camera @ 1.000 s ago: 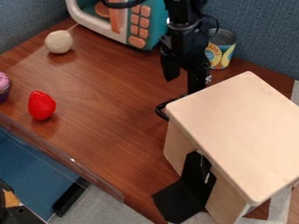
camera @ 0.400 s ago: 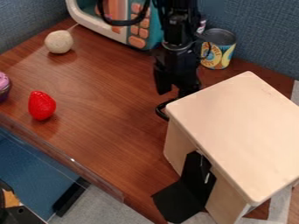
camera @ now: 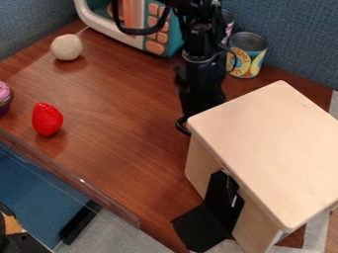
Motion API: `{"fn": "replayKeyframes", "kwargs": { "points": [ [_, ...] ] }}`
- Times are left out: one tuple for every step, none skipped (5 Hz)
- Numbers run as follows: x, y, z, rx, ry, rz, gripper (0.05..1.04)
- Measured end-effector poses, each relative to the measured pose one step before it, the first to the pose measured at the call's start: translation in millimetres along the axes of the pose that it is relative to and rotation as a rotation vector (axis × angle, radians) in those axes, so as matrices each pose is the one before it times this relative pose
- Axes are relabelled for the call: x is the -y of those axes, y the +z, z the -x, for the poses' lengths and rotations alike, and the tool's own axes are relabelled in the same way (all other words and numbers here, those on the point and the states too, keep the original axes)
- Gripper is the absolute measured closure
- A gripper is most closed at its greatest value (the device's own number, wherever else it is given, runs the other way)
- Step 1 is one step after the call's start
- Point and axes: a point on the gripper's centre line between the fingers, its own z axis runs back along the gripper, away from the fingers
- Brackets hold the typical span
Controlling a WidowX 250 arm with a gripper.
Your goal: Pushed open the drawer
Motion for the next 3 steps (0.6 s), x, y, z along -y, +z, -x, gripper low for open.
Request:
{"fn": "replayKeyframes", "kwargs": {
  "points": [
    [0.56, 0.00, 0.00, 0.0000, -0.0028, 0.0035, 0.906],
    [-11.27, 3.11, 1.81, -0.0055, 0.0172, -0.0151, 0.950],
    [-27.36, 1.88, 1.14, -0.0082, 0.0472, -0.0251, 0.955]
  ]
}}
